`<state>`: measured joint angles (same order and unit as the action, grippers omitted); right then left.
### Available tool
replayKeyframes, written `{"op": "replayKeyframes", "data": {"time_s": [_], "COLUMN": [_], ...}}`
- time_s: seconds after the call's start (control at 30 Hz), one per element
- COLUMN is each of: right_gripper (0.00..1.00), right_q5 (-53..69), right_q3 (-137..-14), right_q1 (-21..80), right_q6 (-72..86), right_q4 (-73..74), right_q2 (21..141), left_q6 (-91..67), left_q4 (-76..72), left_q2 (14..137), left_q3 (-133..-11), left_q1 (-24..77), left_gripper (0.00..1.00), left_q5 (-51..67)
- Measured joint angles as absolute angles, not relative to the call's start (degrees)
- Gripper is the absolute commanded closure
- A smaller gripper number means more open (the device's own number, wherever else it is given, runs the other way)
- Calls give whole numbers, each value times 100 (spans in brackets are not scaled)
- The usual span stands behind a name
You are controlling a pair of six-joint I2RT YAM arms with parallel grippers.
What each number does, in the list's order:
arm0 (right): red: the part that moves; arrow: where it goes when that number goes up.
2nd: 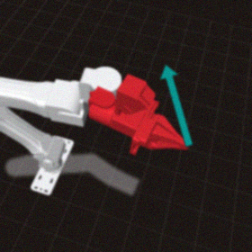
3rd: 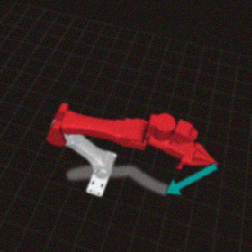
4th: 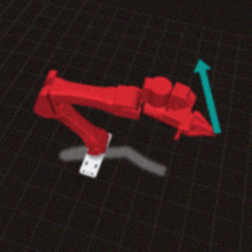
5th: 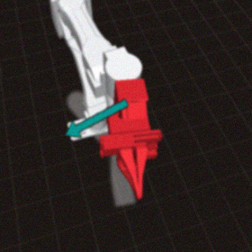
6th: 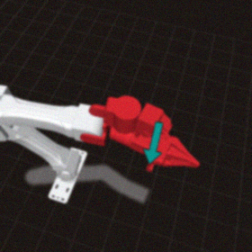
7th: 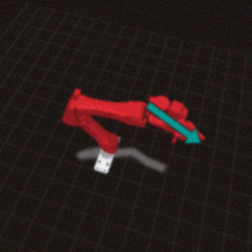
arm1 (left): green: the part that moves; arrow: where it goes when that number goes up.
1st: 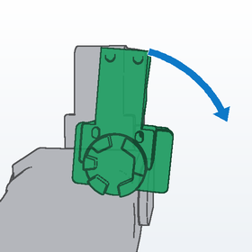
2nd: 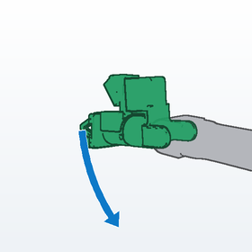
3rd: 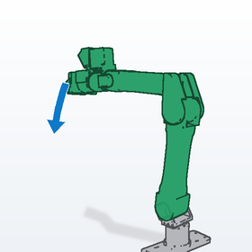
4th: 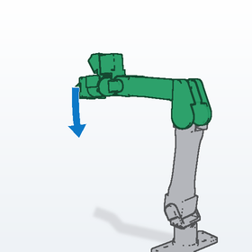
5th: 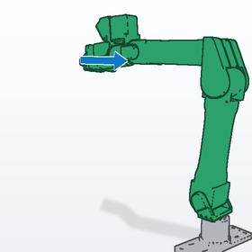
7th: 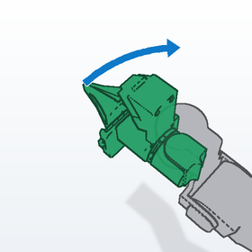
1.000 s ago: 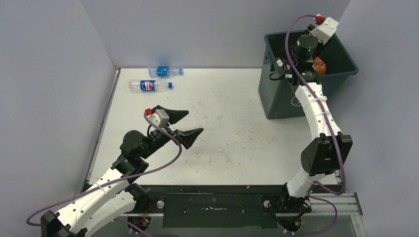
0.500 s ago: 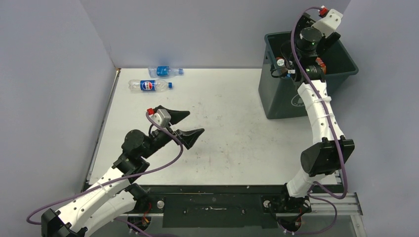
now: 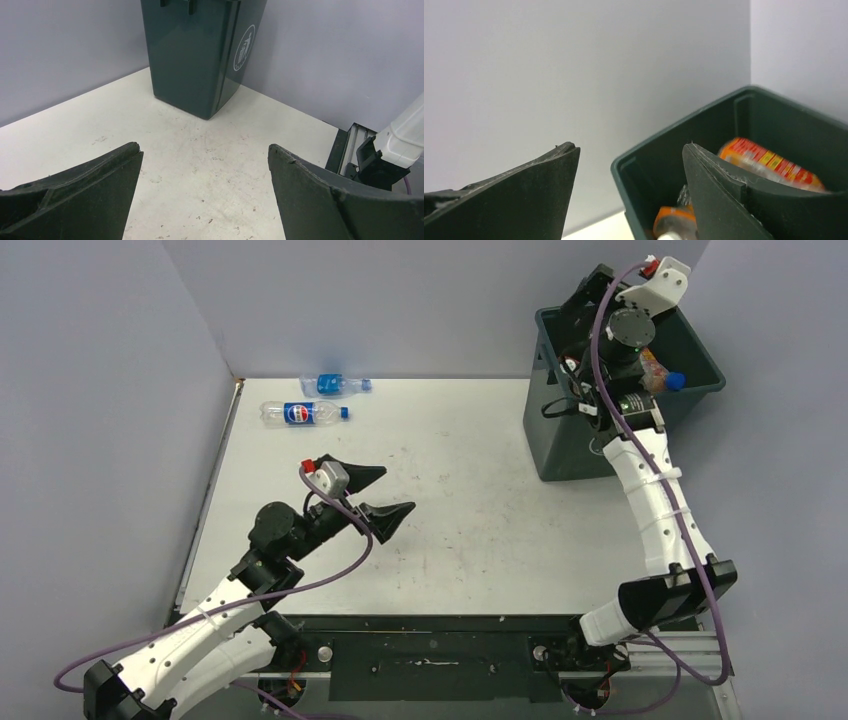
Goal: Put the plastic bottles in the bin
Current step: Place the plastic bottle in the trash bin, then pick up the plastic bottle at the center of the board.
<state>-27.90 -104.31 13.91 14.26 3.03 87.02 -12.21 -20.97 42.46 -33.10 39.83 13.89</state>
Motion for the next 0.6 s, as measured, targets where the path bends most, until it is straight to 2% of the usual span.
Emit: {"op": "replayKeyframes", "data": {"time_s": [0.23,0.47,0.6], "right_gripper": [19,16,13], "right_q5": [-1535,-338,-102], "right_q3": [-8569,-6923,-6055], "right_q1": [1706,3055,3398], "right_q6": [2154,2519,2777], "right_q4": [-222,-856,-1044], "right_q2": [7776,7314,7057], "left_q6": [-1166,-1122,-1194], "left_q4": [-1844,-902,-635], "left_q2": [4250,4604,4696], "left_q3": [-3317,-3706,-3745], "left_q1": [4042,4034,3824], "left_gripper": [4,4,4], "left_q5": [821,-1378,-2185]}}
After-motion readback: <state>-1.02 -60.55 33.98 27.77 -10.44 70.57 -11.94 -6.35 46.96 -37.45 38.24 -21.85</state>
